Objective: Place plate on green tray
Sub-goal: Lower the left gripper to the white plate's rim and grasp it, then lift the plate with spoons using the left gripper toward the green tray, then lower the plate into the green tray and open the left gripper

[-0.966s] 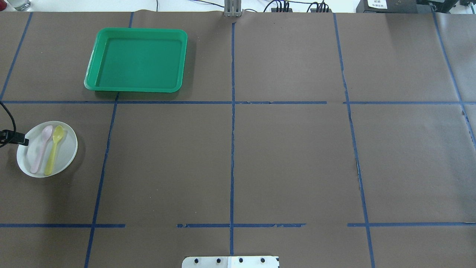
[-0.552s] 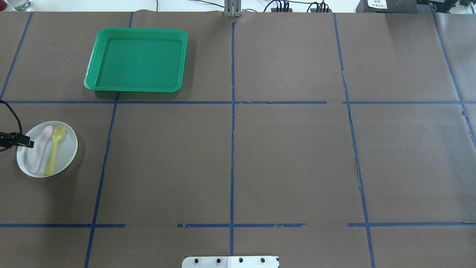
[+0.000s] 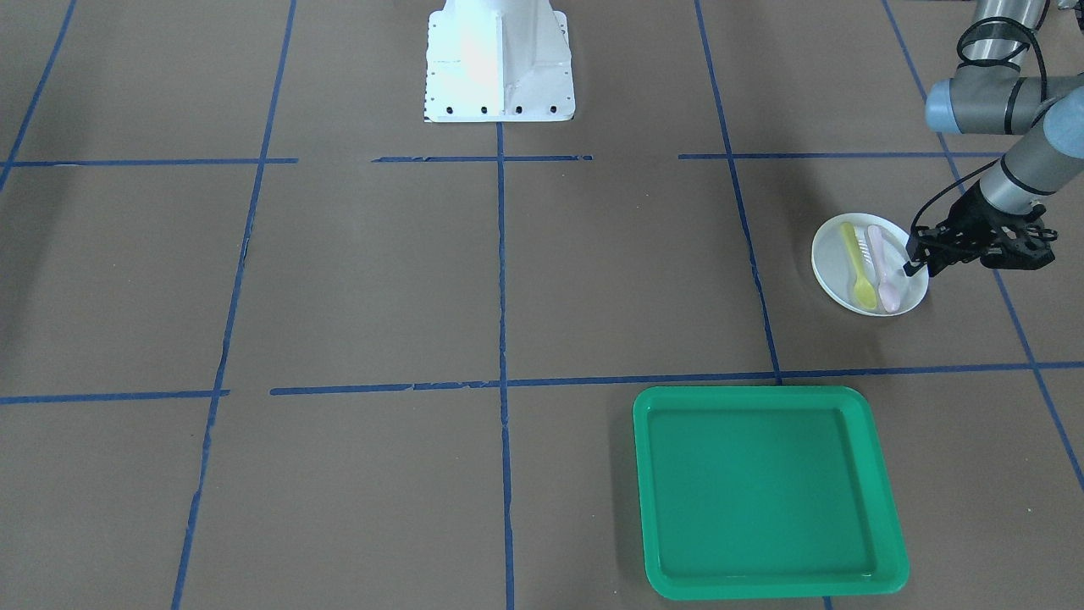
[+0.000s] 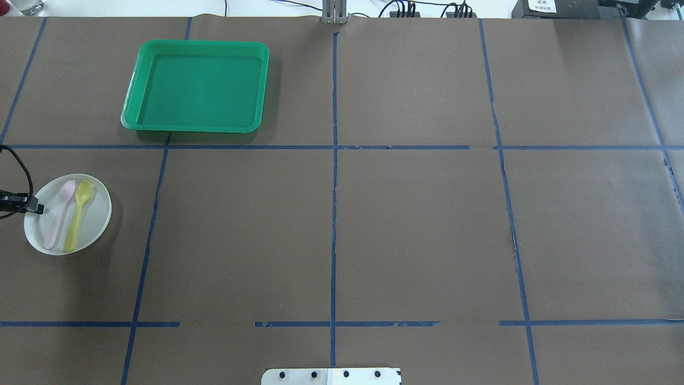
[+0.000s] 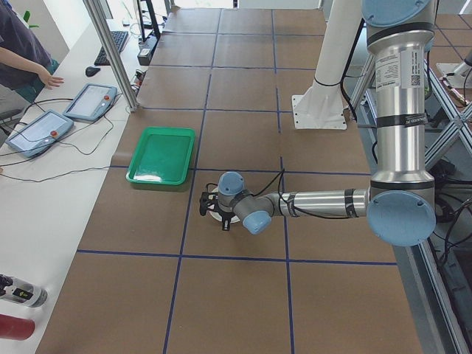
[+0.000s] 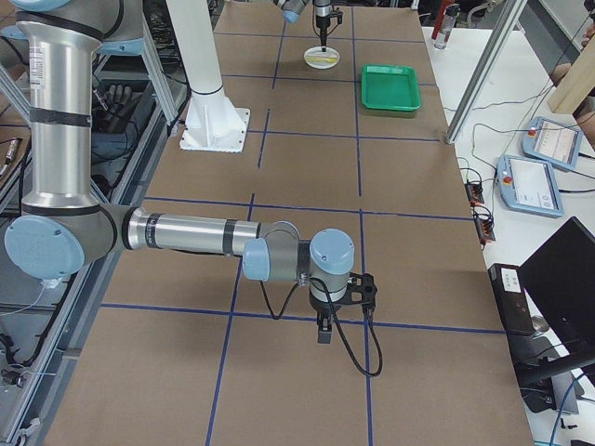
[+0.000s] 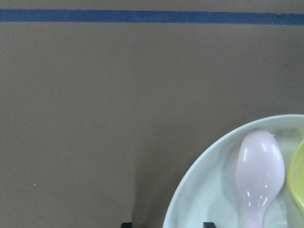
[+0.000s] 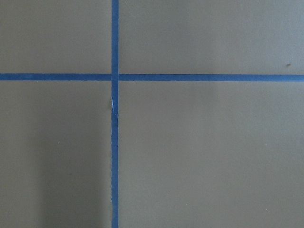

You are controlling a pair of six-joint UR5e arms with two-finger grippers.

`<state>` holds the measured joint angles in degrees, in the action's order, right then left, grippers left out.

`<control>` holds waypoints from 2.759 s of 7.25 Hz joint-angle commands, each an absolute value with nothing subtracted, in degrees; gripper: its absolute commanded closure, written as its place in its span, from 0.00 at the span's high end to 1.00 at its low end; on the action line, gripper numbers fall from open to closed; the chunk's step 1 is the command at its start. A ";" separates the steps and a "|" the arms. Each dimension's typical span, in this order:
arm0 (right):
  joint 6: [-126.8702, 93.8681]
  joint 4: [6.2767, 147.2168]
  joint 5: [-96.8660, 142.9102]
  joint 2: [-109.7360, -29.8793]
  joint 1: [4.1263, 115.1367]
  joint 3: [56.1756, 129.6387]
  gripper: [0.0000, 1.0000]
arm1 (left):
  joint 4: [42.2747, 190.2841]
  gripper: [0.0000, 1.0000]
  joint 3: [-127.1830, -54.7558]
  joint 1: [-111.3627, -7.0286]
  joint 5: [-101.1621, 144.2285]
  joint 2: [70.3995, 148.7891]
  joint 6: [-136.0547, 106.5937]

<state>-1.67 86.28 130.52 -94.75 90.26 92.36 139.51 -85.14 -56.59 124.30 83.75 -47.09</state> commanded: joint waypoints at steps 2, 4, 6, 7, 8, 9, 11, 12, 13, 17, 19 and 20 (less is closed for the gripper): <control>-1.67 86.22 130.52 -94.75 90.26 92.37 1.00 | 139.31 0.00 -86.13 -56.95 127.67 83.06 -46.41; -1.67 86.31 130.52 -94.75 90.26 92.37 1.00 | 139.48 0.00 -86.57 -59.22 139.00 83.23 -46.23; -1.67 86.31 130.52 -94.75 90.26 92.37 1.00 | 136.69 0.00 -85.44 -67.37 148.49 83.32 -35.38; -1.67 86.22 130.52 -94.75 90.26 92.37 1.00 | 135.63 0.00 -85.52 -68.72 151.93 83.49 -35.16; -1.67 86.31 130.52 -94.75 90.26 92.37 1.00 | 135.53 0.00 -85.69 -69.51 153.79 83.93 -35.68; -1.67 86.31 130.52 -94.75 90.26 92.37 1.00 | 135.53 0.00 -85.52 -69.52 153.46 86.20 -38.12; -1.67 86.22 130.52 -94.75 90.26 92.37 1.00 | 133.69 0.00 -81.68 -69.17 152.76 96.71 -48.73; -1.76 86.31 130.52 -94.75 90.26 92.37 1.00 | 133.59 0.00 -78.26 -68.82 147.62 102.25 -53.48; -1.67 86.31 130.52 -94.83 90.26 92.37 1.00 | 133.51 0.00 -74.74 -65.95 143.04 108.22 -61.44; -1.67 86.31 130.52 -94.75 90.26 92.37 1.00 | 136.65 0.00 -61.20 -62.32 135.97 121.62 -79.25; -1.67 86.31 130.52 -94.83 90.26 92.37 1.00 | 144.01 0.00 -55.58 -60.13 130.28 124.09 -88.20; -1.67 86.31 130.52 -94.83 90.26 92.37 1.00 | 145.79 0.00 -54.42 -59.94 129.38 124.10 -89.11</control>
